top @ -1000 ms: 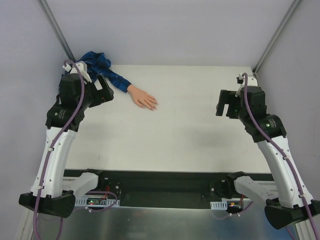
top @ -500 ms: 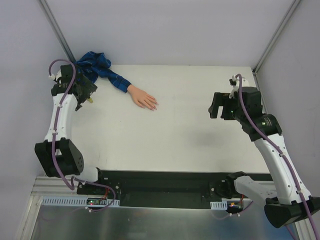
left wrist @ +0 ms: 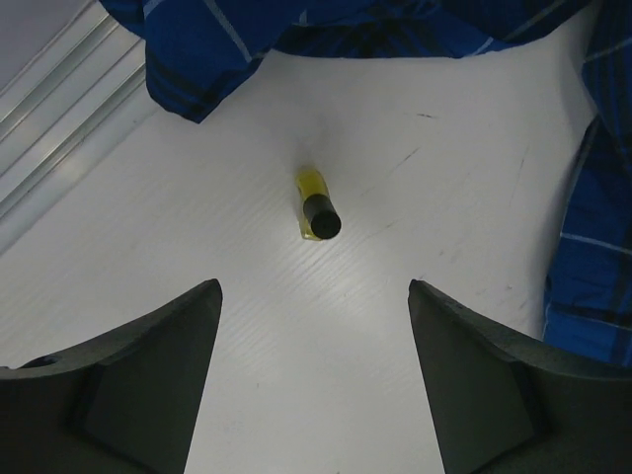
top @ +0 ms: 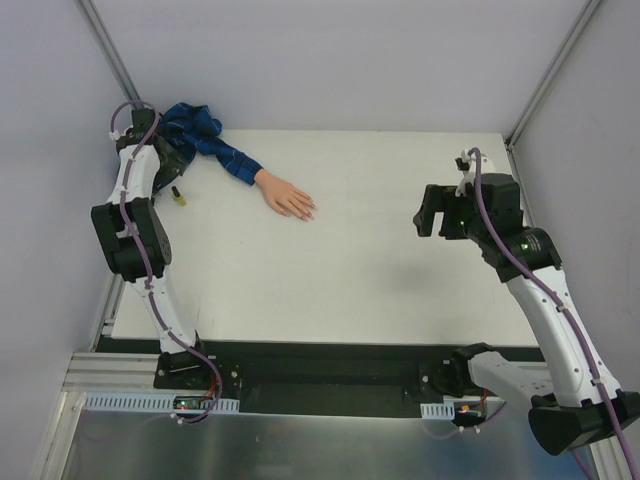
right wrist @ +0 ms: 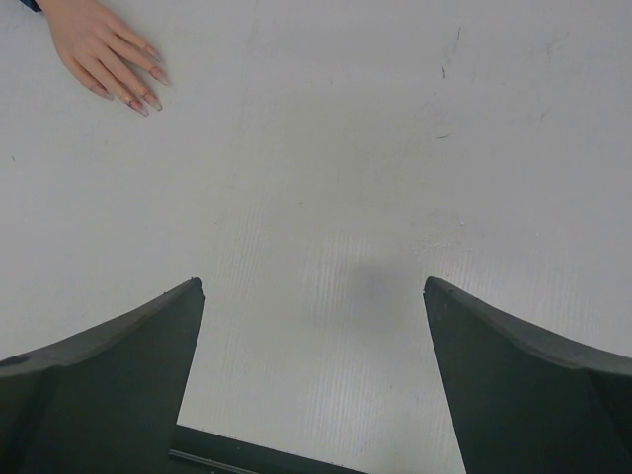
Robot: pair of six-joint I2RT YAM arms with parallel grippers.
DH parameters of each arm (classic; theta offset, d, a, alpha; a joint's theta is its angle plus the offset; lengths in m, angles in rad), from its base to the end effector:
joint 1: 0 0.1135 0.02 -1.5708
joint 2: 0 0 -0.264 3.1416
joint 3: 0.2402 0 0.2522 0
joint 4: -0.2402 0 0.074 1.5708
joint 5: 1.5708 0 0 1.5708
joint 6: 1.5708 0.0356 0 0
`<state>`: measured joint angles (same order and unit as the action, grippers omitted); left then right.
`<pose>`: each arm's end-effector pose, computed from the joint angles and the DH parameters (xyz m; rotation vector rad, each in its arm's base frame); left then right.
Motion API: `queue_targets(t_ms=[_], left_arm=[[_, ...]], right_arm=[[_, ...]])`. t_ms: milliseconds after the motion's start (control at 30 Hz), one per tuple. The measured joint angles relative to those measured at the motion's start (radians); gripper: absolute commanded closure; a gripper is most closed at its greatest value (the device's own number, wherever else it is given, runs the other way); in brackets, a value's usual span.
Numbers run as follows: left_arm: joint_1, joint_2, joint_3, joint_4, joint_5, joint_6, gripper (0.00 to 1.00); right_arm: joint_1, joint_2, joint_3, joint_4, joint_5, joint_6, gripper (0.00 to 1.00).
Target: Paint the nails
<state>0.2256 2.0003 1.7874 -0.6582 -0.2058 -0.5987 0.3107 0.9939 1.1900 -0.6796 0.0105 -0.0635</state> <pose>0.4391 0.1082 0.2771 -1.0517 2.1782 0.0817 0.1921 0.0613 0.3904 -0.3762 2.0226 0.1426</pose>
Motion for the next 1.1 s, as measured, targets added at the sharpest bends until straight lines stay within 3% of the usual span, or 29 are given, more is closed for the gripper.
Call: queue_targets(t_ms=[133, 300, 1100], left_arm=[[0.005, 0.081, 0.077, 0.002, -0.031, 0.032, 0.33], [0.005, 0.143, 0.144, 0.004, -0.048, 0.072, 0.36], [0.004, 0.257, 0.156, 0.008, -0.041, 0.144, 0.54]], right_arm=[[0.000, 0.006, -0.011, 0.002, -0.017, 0.000, 0.04], [0.000, 0.015, -0.011, 0.003, -0.024, 0.000, 0.04], [0.000, 0.031, -0.011, 0.005, -0.027, 0.000, 0.04]])
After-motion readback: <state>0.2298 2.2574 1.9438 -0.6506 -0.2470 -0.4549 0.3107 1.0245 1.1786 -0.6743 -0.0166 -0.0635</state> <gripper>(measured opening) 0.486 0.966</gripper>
